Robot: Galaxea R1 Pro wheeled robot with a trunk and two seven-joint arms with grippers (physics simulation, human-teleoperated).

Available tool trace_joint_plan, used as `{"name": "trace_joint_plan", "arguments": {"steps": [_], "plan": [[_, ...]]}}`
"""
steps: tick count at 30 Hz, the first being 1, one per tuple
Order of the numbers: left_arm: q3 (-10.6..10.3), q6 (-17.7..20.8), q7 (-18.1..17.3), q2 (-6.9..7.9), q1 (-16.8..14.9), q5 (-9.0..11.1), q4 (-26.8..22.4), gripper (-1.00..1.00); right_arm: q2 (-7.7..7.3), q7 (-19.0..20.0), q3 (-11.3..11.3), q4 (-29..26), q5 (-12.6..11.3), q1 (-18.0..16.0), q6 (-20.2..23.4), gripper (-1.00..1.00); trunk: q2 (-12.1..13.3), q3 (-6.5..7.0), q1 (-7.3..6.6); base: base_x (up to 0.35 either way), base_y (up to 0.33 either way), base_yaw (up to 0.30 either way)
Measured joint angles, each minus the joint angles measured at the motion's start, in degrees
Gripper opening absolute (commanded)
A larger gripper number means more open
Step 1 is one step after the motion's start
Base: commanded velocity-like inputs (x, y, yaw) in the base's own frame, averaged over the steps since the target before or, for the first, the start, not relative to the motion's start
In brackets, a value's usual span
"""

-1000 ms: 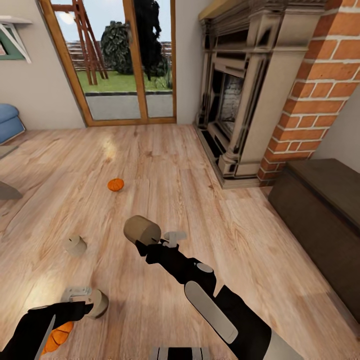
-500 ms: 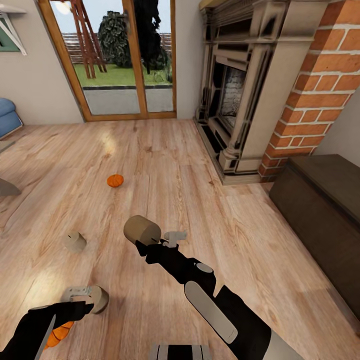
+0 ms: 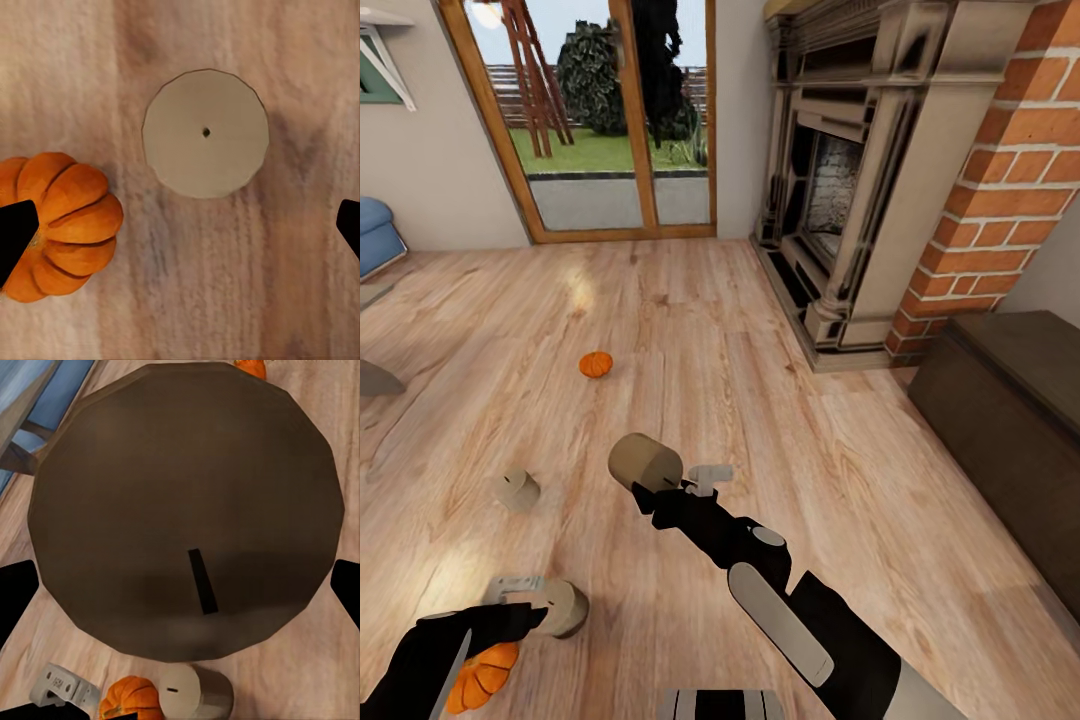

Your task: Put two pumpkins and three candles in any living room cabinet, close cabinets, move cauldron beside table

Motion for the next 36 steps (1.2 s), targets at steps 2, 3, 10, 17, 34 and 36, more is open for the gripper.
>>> {"name": "trace_joint_plan", "arguments": {"steps": [2,3,10,17,34,36], "plan": [[-0.02,-0.06,0.00,0.00,0.00,0.00,0.01,1.00,0.04,0.00,0.06,0.00,-0.04,0.00,0.03,-1.00,0.00,0.00,-0.01,0.193,-0.025,0.000],[-0.06,-0.08,0.00,0.00,0.00,0.00,0.01,1.00,0.10,0.00,0.07,0.00,-0.04,0.00,0.05,-1.00,0.00,0.00,-0.01,0.161,-0.018,0.000],[-0.09,-0.03,0.01,0.00,0.00,-0.04,0.01,1.00,0.16,-0.01,0.08,0.00,0.00,0.00,0.07,-1.00,0.00,0.00,-0.01,0.105,-0.023,0.000],[-0.09,-0.06,0.00,0.00,0.00,0.00,0.00,1.00,0.16,0.00,0.08,0.00,0.00,0.00,0.06,-1.00,0.00,0.00,0.01,0.025,-0.006,0.000],[-0.09,-0.14,0.00,0.00,0.00,0.26,-0.17,1.00,0.13,-0.06,0.01,0.01,-0.09,0.00,0.08,-1.00,-0.14,-2.43,0.30,0.000,0.000,0.000],[-0.09,-0.16,0.00,0.00,0.00,0.26,-0.17,1.00,0.09,0.03,0.09,-0.26,-0.13,0.00,0.15,-1.00,-0.17,-2.88,0.35,0.000,0.000,0.000]]}}
